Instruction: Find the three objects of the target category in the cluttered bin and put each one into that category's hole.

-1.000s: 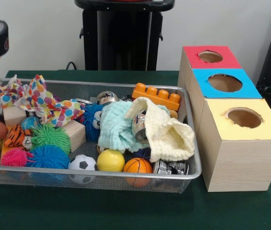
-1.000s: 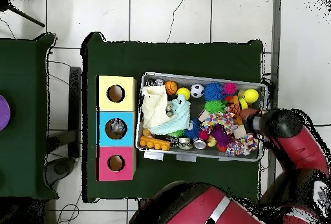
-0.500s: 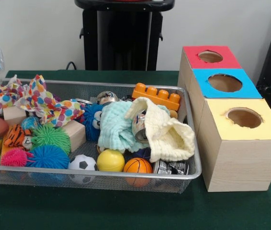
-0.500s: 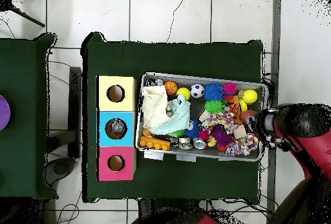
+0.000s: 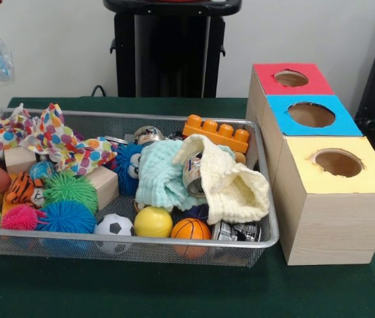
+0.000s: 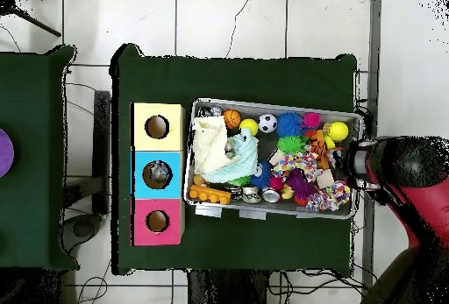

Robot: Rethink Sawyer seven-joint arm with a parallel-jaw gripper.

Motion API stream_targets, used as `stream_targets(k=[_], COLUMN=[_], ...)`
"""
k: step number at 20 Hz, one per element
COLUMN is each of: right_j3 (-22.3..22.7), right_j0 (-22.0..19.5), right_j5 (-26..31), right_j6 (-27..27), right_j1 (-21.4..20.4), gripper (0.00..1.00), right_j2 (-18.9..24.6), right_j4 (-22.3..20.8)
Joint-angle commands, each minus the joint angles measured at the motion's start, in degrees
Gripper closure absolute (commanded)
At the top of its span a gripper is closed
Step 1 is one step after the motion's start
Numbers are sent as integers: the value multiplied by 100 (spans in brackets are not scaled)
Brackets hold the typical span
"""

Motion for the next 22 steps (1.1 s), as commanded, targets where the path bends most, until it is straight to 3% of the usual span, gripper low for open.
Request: stream_targets(k=[1,13,22], right_j3=[744,927,814], right_j0=[239,740,1156], right_j5=[-307,-686,-424], right_j6=[1336,1894,2394], right_j1=[160,437,541], gripper=[100,100,100], right_j2=[721,687,384], right_j4=[381,1117,1432])
